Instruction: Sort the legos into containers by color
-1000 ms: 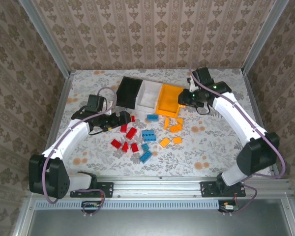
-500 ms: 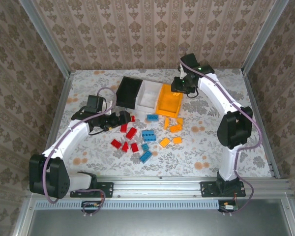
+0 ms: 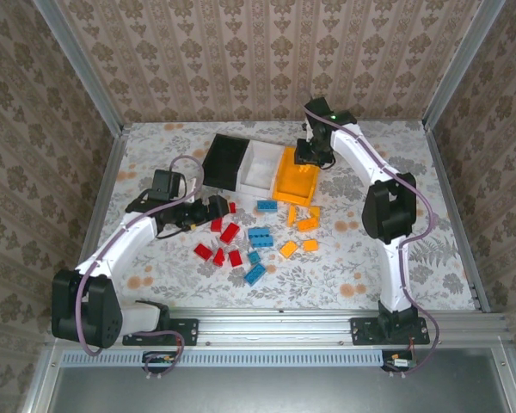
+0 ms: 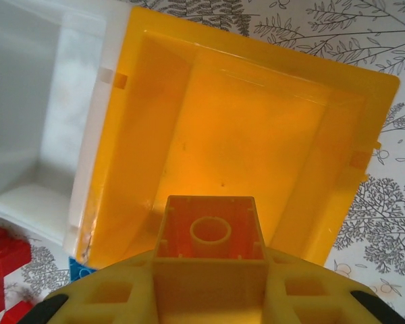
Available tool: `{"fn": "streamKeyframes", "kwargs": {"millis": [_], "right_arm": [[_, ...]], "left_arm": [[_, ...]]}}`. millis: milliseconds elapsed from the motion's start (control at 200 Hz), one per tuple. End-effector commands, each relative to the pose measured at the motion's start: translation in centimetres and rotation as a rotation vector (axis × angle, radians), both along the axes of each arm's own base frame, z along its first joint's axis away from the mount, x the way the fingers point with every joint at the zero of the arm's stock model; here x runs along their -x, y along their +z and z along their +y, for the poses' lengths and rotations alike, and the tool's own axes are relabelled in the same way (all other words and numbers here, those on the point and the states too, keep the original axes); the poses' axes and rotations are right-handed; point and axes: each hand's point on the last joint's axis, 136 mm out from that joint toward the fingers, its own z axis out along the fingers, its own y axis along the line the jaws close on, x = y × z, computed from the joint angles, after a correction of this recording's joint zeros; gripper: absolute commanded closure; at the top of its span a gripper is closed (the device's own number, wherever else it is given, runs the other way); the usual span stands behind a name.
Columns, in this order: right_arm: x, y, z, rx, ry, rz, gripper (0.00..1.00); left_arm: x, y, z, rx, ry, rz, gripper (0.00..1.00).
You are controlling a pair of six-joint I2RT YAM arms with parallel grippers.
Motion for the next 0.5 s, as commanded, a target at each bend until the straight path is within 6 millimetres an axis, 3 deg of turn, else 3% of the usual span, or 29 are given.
{"fn": "streamKeyframes", "kwargs": {"millis": [0,270,495], "right_arm": [[0.0,-1.6,0.2,0.052,0.013,0.039,0.69],[-0.8,-5.7,0.7,0.114,0.021,0.097,0.66],[-1.1,-6.0,0.9,0.124,0.015,0.095,0.49]], "left_arm": [[0.2,0.1,0.1,0.027,0.007,0.004,0.0],[0.6,0.0,0.9,0.027,0.03,0.009,0.0],[0.6,0.2,1.5,0.034,0.05,0.009,0.0]]}}
